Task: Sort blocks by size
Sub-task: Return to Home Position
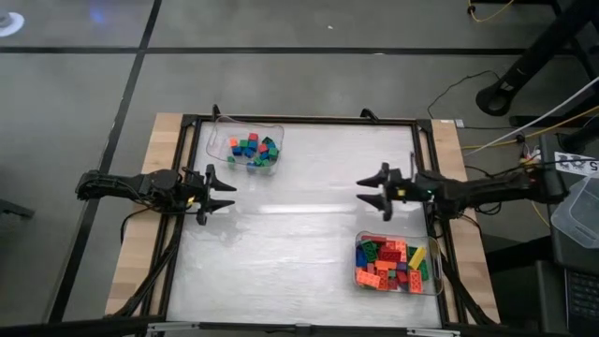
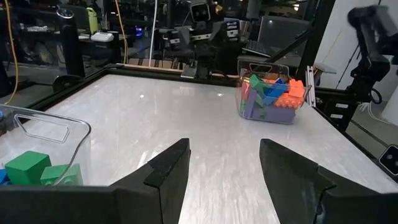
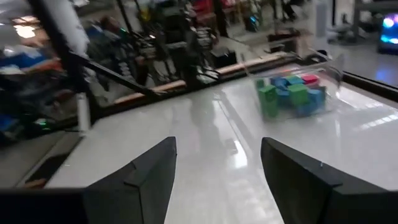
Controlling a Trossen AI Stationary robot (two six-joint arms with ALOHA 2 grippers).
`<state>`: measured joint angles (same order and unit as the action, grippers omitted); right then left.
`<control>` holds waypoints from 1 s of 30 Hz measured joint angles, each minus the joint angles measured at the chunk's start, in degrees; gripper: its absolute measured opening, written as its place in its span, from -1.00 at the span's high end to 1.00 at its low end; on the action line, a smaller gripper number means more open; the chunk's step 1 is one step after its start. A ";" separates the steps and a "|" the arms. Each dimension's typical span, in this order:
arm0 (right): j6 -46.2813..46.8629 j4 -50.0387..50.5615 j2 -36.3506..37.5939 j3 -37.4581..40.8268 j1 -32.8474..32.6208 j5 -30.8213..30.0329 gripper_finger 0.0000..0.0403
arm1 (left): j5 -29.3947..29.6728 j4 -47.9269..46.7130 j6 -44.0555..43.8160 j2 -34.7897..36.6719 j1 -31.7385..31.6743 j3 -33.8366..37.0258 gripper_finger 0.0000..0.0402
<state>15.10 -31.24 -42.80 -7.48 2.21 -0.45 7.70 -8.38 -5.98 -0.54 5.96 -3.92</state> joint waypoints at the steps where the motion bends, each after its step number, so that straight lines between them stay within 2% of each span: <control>1: 0.10 -0.12 2.48 1.47 -0.70 0.00 -0.16 | 0.00 0.00 0.00 0.00 0.00 0.00 0.09; 5: 1.37 1.07 14.17 6.76 -2.89 -1.04 -0.16 | 0.00 0.02 0.00 0.01 0.01 0.00 0.09; 8: 1.10 9.60 21.84 6.64 -3.82 -3.72 -0.16 | 0.00 0.00 0.00 0.02 0.00 0.00 0.09; 15: -6.99 20.37 34.10 6.64 -3.73 -7.04 -0.16 | -0.01 0.02 0.00 0.01 0.01 0.00 0.09; 21: -10.66 26.98 38.97 6.65 -3.71 -8.15 -0.16 | 0.00 0.02 0.00 0.02 0.01 0.00 0.09; 30: -20.79 29.23 39.20 6.62 -3.70 -8.32 -0.16 | 0.00 0.00 0.00 0.02 0.00 0.00 0.09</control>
<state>-5.69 -2.01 -3.60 -0.86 -1.49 -8.77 7.70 -8.38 -5.98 -0.51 5.96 -3.92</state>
